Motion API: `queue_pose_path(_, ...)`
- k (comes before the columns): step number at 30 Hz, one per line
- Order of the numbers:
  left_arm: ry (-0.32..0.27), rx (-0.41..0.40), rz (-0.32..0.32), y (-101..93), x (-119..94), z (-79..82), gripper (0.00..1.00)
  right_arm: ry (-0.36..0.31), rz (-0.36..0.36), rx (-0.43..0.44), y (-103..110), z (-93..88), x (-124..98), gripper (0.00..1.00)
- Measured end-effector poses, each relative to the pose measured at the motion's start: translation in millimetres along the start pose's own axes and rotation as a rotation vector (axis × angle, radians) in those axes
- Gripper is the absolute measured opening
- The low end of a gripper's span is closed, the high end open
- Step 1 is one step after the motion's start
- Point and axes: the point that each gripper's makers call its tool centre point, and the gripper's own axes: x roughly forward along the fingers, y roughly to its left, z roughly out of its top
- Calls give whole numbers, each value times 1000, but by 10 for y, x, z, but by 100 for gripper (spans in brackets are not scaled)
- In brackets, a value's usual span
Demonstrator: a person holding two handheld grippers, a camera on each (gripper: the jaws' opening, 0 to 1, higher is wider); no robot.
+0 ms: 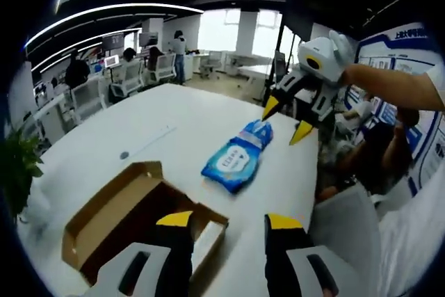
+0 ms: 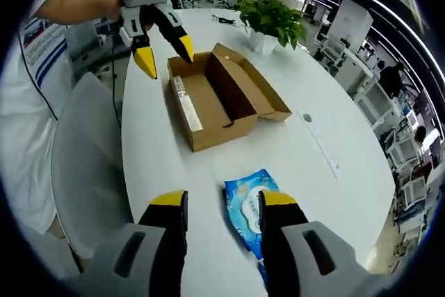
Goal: Operate the shoe box by opening the lid, removing the specified soft item, and placing it in the target area until the item is outside and the box remains undamaged.
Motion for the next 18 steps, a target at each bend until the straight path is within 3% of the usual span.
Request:
queue_pose_path(9,2,-33,11,348,-173,-218,40,4,47,-29,-1,361,331,36)
queue_pose_path(18,30,-72,12,715,-120,-487,35,9,92,-57,23,622,661,33)
